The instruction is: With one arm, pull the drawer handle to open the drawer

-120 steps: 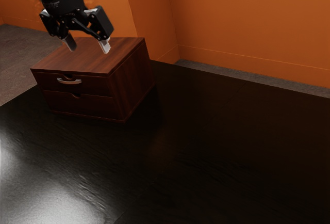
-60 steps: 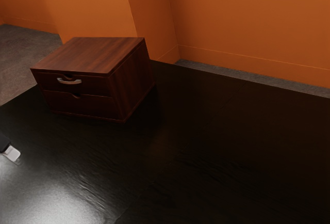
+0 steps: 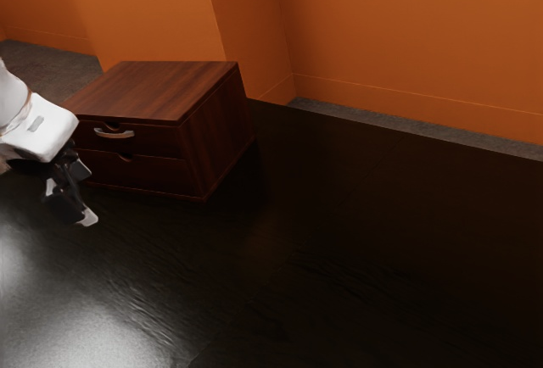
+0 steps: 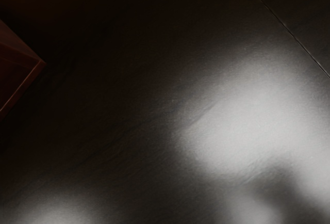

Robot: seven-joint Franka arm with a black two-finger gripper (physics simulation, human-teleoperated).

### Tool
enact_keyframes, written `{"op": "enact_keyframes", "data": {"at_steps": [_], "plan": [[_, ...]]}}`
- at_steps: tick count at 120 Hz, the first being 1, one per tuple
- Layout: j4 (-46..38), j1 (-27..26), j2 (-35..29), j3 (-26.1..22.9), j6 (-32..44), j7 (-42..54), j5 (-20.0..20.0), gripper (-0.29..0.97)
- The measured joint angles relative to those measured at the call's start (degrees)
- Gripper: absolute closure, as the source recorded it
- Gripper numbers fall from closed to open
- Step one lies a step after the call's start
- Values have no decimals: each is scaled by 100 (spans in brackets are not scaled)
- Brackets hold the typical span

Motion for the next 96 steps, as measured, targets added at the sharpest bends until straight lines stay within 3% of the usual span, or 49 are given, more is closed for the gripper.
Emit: {"op": "enact_keyframes", "data": {"at_steps": [7, 21, 43, 58, 82, 96], "plan": [[-3, -123, 155, 131, 252, 328, -11, 0], [7, -649, 321, 858, 770, 949, 159, 0], [165, -792, 520, 1268, 1169, 1854, 1020, 0], [608, -2104, 895, 2725, 1238, 2352, 1533, 0], [704, -2491, 1005, 3202, 1524, 2948, 1799, 0], [868, -3453, 1038, 4310, 1760, 3218, 1844, 0]]}}
